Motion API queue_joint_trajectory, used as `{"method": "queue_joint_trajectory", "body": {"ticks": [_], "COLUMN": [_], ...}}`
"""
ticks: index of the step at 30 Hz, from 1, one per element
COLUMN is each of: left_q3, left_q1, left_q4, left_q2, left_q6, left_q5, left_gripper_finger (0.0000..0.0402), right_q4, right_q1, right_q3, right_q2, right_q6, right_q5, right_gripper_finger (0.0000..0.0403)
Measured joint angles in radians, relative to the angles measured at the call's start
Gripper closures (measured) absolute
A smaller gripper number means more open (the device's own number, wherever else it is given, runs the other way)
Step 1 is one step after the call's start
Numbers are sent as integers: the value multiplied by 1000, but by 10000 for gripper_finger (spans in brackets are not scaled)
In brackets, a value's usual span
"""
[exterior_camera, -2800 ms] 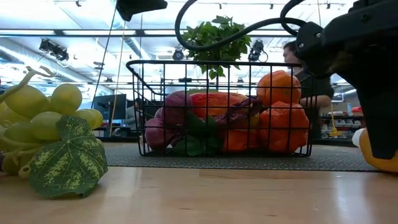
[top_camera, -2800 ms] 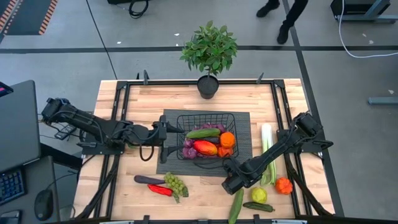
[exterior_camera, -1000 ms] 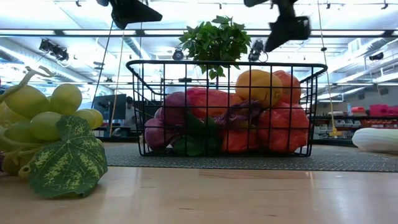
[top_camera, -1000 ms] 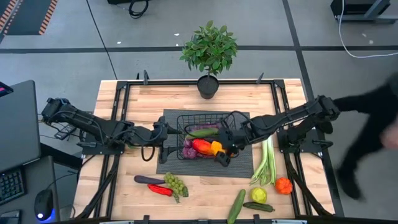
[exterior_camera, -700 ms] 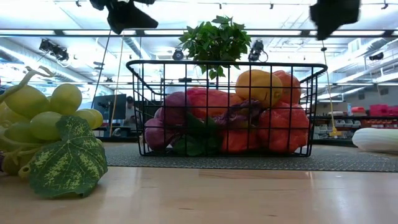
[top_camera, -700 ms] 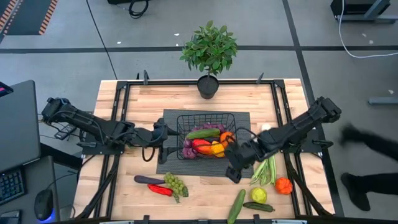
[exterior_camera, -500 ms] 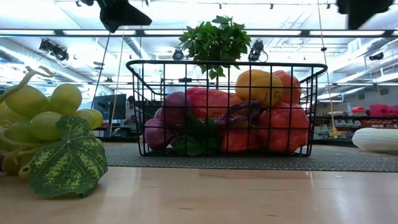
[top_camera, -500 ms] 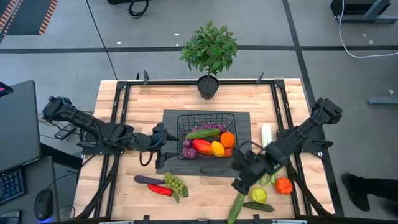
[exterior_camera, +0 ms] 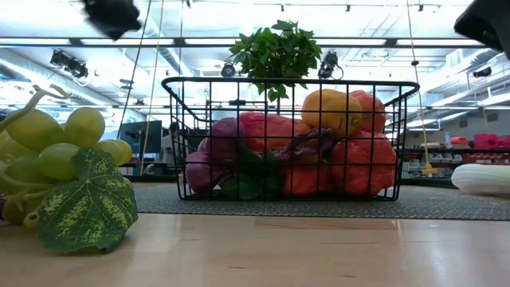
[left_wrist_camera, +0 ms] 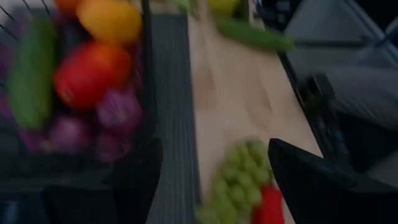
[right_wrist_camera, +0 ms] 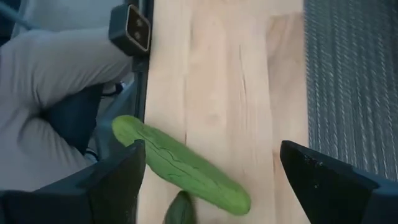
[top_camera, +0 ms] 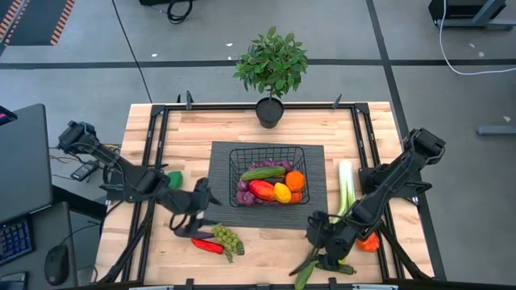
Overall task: Build produce basket
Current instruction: Put the cucumber into the wire basket
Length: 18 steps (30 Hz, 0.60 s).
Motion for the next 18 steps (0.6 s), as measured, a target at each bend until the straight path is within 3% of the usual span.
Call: {"method": "queue_joint_trajectory", "body": {"ticks": [4,9,18], "left_q3": [0,0,0], "left_q1": [-54,-147,-246], "left_q4": [-65,-72,-65], "left_q2": [0,5,99], "left_q6": [-71,-10,-2], "left_q5": [10,8,10], "left_gripper_finger": [104,104,104], "right_q4": [63,57,56], "right_q1": [4,24,64], "right_q3": [-30,-30,-30], "right_q2": [0,0,15], "right_q6": [-137,-318,-419], "right_q5": [-3,34,34], "right_gripper_finger": [30,30,30]}}
